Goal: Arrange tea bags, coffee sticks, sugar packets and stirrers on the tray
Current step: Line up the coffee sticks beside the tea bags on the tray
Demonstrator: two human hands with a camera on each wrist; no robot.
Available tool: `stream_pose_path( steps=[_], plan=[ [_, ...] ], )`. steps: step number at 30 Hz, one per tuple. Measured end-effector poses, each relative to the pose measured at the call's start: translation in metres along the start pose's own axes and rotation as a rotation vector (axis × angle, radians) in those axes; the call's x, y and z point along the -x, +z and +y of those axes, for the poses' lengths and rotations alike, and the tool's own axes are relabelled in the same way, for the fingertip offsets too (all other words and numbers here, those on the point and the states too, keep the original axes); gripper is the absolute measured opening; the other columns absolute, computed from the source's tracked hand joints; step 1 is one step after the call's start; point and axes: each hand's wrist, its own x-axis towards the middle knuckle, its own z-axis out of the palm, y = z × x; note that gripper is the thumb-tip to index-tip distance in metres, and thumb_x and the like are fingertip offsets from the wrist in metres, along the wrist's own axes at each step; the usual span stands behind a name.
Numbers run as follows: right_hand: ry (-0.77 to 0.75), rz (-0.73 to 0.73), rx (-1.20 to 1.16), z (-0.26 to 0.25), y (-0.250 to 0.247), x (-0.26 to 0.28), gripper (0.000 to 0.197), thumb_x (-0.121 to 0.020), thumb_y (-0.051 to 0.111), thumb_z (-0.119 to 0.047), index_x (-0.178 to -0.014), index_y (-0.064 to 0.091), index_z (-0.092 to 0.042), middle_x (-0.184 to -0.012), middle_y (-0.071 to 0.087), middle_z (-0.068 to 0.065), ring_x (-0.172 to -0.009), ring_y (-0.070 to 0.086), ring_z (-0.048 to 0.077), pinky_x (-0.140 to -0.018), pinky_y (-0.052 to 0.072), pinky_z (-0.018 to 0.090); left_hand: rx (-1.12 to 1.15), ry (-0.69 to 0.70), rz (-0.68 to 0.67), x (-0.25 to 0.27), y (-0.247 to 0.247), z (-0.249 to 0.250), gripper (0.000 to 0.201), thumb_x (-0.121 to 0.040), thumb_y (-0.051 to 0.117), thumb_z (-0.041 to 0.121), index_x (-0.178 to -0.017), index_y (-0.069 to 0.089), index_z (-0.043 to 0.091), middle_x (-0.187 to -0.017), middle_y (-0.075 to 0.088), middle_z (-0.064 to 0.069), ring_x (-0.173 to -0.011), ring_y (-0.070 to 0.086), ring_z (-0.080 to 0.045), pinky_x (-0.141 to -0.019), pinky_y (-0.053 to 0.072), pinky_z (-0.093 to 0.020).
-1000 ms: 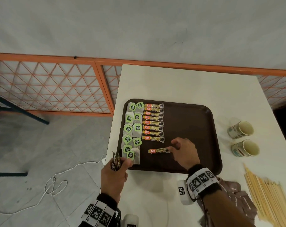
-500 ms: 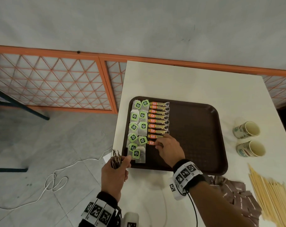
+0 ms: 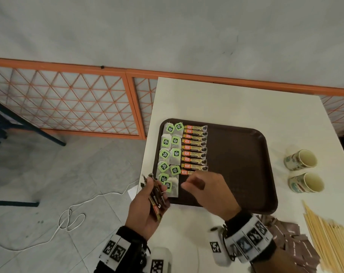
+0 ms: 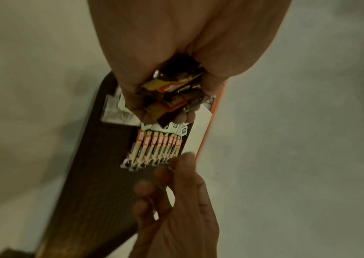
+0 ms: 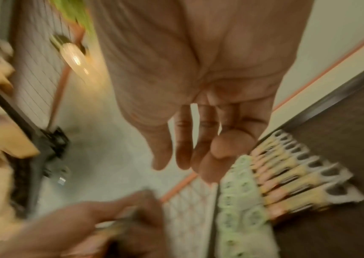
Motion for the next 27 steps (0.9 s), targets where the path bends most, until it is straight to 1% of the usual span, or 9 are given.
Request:
stream_pose_path(
  steps=[3,6,10,13,18,20,23,25,27],
  plan=[
    [-0.011,-0.074,-0.112,-0.026,0.001,0.023,0.033,-0.08,0.068,-0.057,-0.084,0.068,-0.024,-0.073,0.066,-0.01,-0.065,0.061,0.006,-0.061,0.048,0.017,0.078,-0.022,-0.056,0.006,0.015,-0.01,0.035,-0.091,0.053,0.039,-0.1,0.063,0.006,-0.084,0.067,-0.009,-0.065,0.064,-0.018,-0.055,0.056,-0.028],
    [-0.046,-0.07,-0.041,-0.026,0.006,0.034,0.025,-0.087,0.066,-0.047,-0.085,0.067,-0.022,-0.077,0.063,-0.008,-0.07,0.057,0.009,-0.063,0.044,0.019,0.01,-0.052,-0.088,0.01,0.025,-0.026,0.049,-0.089,0.054,0.041,-0.121,0.061,0.005,-0.106,0.067,-0.013,-0.076,0.068,-0.019,-0.067,0.057,-0.033],
    [0.093,-0.122,-0.201,-0.009,-0.01,0.042,0.018,-0.095,0.062,-0.03,-0.085,0.068,-0.017,-0.074,0.067,-0.002,-0.064,0.063,0.013,-0.059,0.048,0.023,-0.097,-0.013,-0.058,0.017,0.032,-0.042,0.038,-0.096,0.05,0.04,-0.115,0.065,0.011,-0.1,0.07,-0.01,-0.08,0.064,-0.02,-0.075,0.049,-0.035],
    [0.227,-0.222,-0.442,-0.001,-0.026,0.05,0.02,-0.099,0.055,-0.023,-0.088,0.067,-0.011,-0.074,0.069,0.002,-0.058,0.062,0.011,-0.053,0.045,0.021,-0.184,0.056,-0.03,0.02,0.034,-0.045,0.032,-0.097,0.051,0.035,-0.104,0.068,0.009,-0.072,0.064,-0.002,-0.06,0.06,-0.014,-0.068,0.046,-0.034],
    [0.365,-0.19,-0.763,0.004,-0.03,0.062,0.02,-0.099,0.056,-0.021,-0.096,0.069,-0.006,-0.08,0.068,0.003,-0.072,0.061,0.013,-0.062,0.045,0.024,-0.528,0.207,-0.062,0.024,0.033,-0.05,0.032,-0.096,0.057,0.033,-0.101,0.071,0.004,-0.06,0.045,0.001,-0.045,0.039,-0.01,-0.057,0.04,-0.033],
    [0.441,-0.133,-0.916,0.005,-0.023,0.065,0.02,-0.096,0.06,-0.025,-0.093,0.069,-0.008,-0.082,0.064,0.002,-0.079,0.056,0.013,-0.067,0.041,0.025,-0.745,0.273,-0.107,0.028,0.033,-0.056,0.026,-0.09,0.067,0.033,-0.096,0.071,0.008,-0.058,0.055,0.004,-0.046,0.046,-0.01,-0.055,0.042,-0.028],
    [0.556,-0.119,-1.109,0.003,-0.01,0.067,0.013,-0.09,0.065,-0.029,-0.088,0.066,-0.015,-0.087,0.061,0.004,-0.084,0.052,0.016,-0.068,0.036,0.028,-0.941,0.359,-0.081,0.031,0.034,-0.064,0.015,-0.084,0.075,0.026,-0.093,0.073,0.014,-0.077,0.074,0.0,-0.06,0.064,-0.01,-0.054,0.051,-0.019],
    [0.573,-0.116,-1.093,0.005,-0.006,0.068,0.014,-0.09,0.066,-0.029,-0.087,0.066,-0.016,-0.085,0.063,0.004,-0.082,0.054,0.016,-0.068,0.036,0.029,-0.985,0.382,-0.045,0.03,0.031,-0.066,0.01,-0.085,0.073,0.024,-0.087,0.073,0.015,-0.075,0.075,0.0,-0.061,0.065,-0.011,-0.055,0.052,-0.018],
    [0.499,-0.094,-0.994,0.008,-0.008,0.066,0.012,-0.091,0.066,-0.028,-0.091,0.069,-0.016,-0.083,0.066,0.003,-0.079,0.057,0.015,-0.068,0.039,0.03,-1.093,0.35,-0.086,0.027,0.027,-0.063,0.009,-0.088,0.07,0.023,-0.084,0.073,0.015,-0.073,0.075,0.001,-0.061,0.066,-0.011,-0.054,0.05,-0.018]
  ],
)
